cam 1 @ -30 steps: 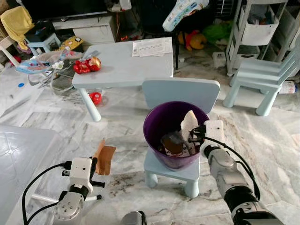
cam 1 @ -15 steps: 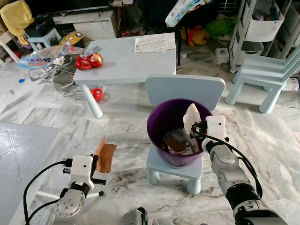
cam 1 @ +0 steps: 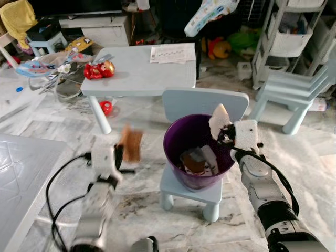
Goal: Picking trash to rubbish bin
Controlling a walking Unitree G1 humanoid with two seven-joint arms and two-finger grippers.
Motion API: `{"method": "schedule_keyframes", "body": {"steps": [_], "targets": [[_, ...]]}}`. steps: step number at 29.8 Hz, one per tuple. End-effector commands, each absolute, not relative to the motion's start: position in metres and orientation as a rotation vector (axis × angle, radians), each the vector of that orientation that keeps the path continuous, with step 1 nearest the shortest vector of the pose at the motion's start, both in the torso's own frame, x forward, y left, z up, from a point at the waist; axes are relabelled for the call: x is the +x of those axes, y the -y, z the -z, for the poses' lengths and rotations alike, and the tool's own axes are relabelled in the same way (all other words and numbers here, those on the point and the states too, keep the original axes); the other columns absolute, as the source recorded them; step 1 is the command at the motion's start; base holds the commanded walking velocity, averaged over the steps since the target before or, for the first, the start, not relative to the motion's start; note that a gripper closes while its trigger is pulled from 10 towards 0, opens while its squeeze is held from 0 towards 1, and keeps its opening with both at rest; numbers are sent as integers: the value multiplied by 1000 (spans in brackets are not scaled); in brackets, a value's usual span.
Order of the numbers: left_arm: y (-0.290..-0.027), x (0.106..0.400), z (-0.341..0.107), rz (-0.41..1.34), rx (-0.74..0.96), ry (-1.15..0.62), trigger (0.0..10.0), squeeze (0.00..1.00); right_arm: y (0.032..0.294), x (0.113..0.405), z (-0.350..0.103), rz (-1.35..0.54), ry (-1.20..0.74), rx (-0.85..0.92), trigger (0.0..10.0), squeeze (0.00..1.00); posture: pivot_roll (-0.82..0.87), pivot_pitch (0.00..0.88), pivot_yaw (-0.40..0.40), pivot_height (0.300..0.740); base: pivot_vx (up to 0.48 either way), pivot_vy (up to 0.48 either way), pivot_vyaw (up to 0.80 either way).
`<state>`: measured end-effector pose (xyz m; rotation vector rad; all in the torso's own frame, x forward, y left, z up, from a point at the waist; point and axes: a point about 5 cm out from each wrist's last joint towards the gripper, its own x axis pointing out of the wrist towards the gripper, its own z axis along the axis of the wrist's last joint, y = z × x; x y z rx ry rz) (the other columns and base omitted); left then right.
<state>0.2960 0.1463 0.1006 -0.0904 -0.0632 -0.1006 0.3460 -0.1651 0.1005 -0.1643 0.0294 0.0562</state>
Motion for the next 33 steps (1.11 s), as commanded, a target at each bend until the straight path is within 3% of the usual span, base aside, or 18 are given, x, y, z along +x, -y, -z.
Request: {"method": "schedule_keyframes", "body": {"steps": [1, 6, 9, 15, 17, 19, 20, 21, 29, 33], "targets": [[-147, 297, -105, 89, -102, 72, 1176, 0, 166, 350, -111, -36, 11, -192, 10000, 0, 8, 9, 38, 740, 0, 0, 0], [-138, 303, -114, 119, -120, 99, 1490, 0, 169, 350, -112, -12, 13, -196, 10000, 0, -8, 0, 43, 740, 0, 0, 0], [-134, 305, -115, 132, -127, 100, 2627, 0, 171, 347, -110, 4, 8, -207, 10000, 0, -22, 0, 42, 740, 0, 0, 0], [-131, 307, -115, 148, -131, 98, 2784, 0, 174, 345, -109, 28, 4, -222, 10000, 0, -32, 0, 35, 740, 0, 0, 0], [-130, 308, -116, 165, -125, 95, 2353, 0, 180, 342, -111, 72, 2, -236, 10000, 0, -33, 28, 39, 740, 0, 0, 0], [-130, 309, -118, 173, -129, 91, 1098, 0, 183, 339, -109, 95, -4, -241, 10000, 0, -29, 39, 65, 740, 0, 0, 0], [-131, 309, -119, 175, -129, 90, 1098, 0, 183, 339, -108, 96, -5, -241, 10000, 0, -29, 39, 65, 740, 0, 0, 0], [-131, 309, -120, 183, -130, 92, 0, 0, 183, 339, -105, 107, -16, -234, 10000, 0, -24, 46, 77, 740, 0, 0, 0], [-134, 308, -120, 183, -136, 88, 0, 0, 175, 339, -105, 110, -21, -213, 10000, 0, -17, 57, 100, 740, 244, 0, 0], [-135, 305, -118, 182, -137, 82, 941, 0, 174, 339, -105, 114, -25, -210, 10000, 0, -13, 59, 104, 740, 0, 0, 0]]}}
